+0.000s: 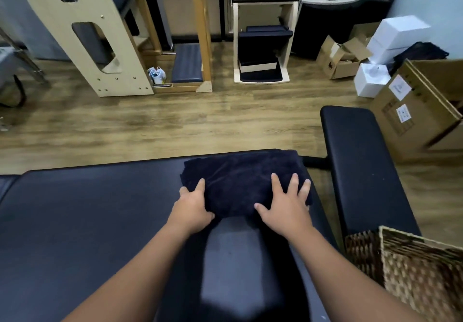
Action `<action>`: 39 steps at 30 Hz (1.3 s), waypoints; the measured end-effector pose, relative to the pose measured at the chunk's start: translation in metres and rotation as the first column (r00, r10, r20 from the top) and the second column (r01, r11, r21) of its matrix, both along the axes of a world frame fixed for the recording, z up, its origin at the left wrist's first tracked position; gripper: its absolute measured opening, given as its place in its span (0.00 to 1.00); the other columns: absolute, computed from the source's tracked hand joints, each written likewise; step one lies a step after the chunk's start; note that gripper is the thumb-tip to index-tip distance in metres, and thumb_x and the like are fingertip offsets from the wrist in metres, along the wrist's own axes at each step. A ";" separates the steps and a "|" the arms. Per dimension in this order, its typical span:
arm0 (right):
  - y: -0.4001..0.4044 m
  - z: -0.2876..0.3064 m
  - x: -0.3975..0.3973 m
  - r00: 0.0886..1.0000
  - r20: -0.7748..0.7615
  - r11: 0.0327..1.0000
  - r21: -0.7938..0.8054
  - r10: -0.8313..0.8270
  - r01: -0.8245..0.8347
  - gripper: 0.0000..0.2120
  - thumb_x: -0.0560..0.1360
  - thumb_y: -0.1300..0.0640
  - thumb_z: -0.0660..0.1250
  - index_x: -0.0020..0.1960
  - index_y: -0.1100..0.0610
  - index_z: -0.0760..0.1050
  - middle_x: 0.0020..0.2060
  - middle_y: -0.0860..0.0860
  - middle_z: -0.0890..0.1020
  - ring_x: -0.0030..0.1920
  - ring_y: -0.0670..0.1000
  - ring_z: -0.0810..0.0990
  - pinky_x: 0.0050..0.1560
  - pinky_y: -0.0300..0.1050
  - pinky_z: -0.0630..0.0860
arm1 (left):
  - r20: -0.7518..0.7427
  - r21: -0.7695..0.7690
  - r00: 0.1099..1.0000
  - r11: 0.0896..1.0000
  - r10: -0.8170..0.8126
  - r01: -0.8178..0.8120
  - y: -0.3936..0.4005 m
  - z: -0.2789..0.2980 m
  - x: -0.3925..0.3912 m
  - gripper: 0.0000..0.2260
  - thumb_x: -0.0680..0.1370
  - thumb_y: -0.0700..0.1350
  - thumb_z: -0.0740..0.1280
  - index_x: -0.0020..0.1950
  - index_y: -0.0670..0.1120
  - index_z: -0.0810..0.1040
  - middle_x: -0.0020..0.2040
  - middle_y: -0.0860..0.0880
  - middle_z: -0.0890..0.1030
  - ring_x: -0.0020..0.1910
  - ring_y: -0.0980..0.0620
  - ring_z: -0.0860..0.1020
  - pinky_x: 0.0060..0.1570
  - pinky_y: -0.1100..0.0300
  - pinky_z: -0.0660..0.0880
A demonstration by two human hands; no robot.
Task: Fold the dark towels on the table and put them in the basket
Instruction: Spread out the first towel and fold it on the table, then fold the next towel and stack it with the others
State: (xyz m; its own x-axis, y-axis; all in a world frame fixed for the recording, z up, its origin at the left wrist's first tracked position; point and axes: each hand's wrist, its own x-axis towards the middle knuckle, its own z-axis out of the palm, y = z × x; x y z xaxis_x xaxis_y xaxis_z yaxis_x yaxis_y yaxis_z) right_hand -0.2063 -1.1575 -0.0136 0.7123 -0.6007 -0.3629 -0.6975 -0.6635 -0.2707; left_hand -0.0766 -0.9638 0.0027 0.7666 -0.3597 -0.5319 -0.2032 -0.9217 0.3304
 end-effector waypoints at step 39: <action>0.424 0.011 -0.132 0.608 -0.112 0.607 0.322 0.786 -0.726 0.29 0.76 0.33 0.63 0.67 0.52 0.77 0.62 0.50 0.81 0.63 0.54 0.78 0.61 0.47 0.75 | -0.325 -0.268 0.491 0.419 0.808 -0.867 0.470 -0.012 -0.363 0.13 0.79 0.56 0.69 0.45 0.47 0.74 0.38 0.46 0.71 0.31 0.52 0.67 0.26 0.59 0.59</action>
